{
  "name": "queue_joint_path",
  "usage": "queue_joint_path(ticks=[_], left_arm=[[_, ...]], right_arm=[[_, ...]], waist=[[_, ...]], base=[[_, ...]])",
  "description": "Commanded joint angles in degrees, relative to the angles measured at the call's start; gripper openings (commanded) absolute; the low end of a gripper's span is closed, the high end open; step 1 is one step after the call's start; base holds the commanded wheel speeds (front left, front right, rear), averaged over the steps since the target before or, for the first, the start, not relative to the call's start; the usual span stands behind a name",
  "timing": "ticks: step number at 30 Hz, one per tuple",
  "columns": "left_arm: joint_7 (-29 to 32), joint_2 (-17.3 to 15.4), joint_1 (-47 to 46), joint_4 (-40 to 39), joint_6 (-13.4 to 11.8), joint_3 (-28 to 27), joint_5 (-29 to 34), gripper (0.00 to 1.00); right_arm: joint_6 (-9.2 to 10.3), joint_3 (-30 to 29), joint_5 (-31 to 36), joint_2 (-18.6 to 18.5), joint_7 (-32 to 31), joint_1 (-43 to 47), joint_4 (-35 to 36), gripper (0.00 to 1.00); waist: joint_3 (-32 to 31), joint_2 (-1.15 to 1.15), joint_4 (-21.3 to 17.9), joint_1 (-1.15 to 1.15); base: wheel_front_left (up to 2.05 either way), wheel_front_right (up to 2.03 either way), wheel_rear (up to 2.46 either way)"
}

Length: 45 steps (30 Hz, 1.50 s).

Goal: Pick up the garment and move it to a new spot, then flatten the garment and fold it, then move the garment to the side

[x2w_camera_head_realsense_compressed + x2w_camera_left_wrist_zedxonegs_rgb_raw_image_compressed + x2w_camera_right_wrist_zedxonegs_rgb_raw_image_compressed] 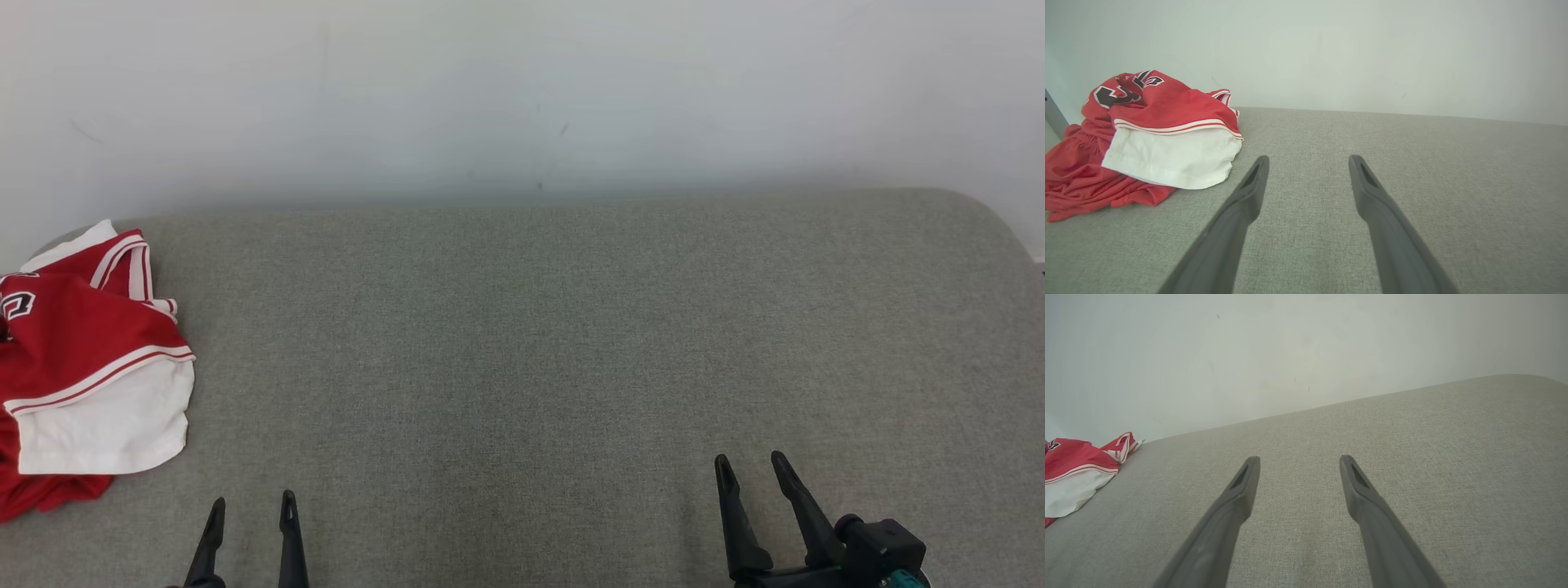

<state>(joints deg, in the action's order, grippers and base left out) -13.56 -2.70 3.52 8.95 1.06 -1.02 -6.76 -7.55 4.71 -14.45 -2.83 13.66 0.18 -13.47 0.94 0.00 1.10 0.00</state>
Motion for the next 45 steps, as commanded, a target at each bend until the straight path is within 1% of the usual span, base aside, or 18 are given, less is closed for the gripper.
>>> queue_joint_path(ticks=[1,12,23,45], left_arm=[[-0.6,-0.3,0.8,-0.3,0.0,-0.1,1.5,1.0],[-1.6,-0.3,1.2,-0.5,-0.3,-0.3,5.3,1.0],[-1.7,-0.3,1.5,-0.1,-0.5,-1.6,3.8,1.0],[-1.7,-0.3,1.5,0.3,-0.4,-2.2,3.5,1.0]], right_arm=[[0.11,0.2,1.3,-0.1,0.5,0.5,0.4,1.0],[0.12,0.2,5.2,-0.1,1.6,1.0,0.5,1.0],[0.12,-2.6,4.6,-0.1,1.5,1.2,0.2,1.0],[0.12,-3.1,4.6,-0.1,1.5,1.1,0.3,1.0]], waist=[[0.0,0.0,0.0,0.0],[0.2,0.0,0.2,0.0],[0.3,0.0,0.0,0.0],[0.4,0.0,-0.1,0.0]], base=[[0.0,0.0,0.0],[0.0,0.0,0.0],[0.0,0.0,0.0],[0.0,0.0,0.0]])
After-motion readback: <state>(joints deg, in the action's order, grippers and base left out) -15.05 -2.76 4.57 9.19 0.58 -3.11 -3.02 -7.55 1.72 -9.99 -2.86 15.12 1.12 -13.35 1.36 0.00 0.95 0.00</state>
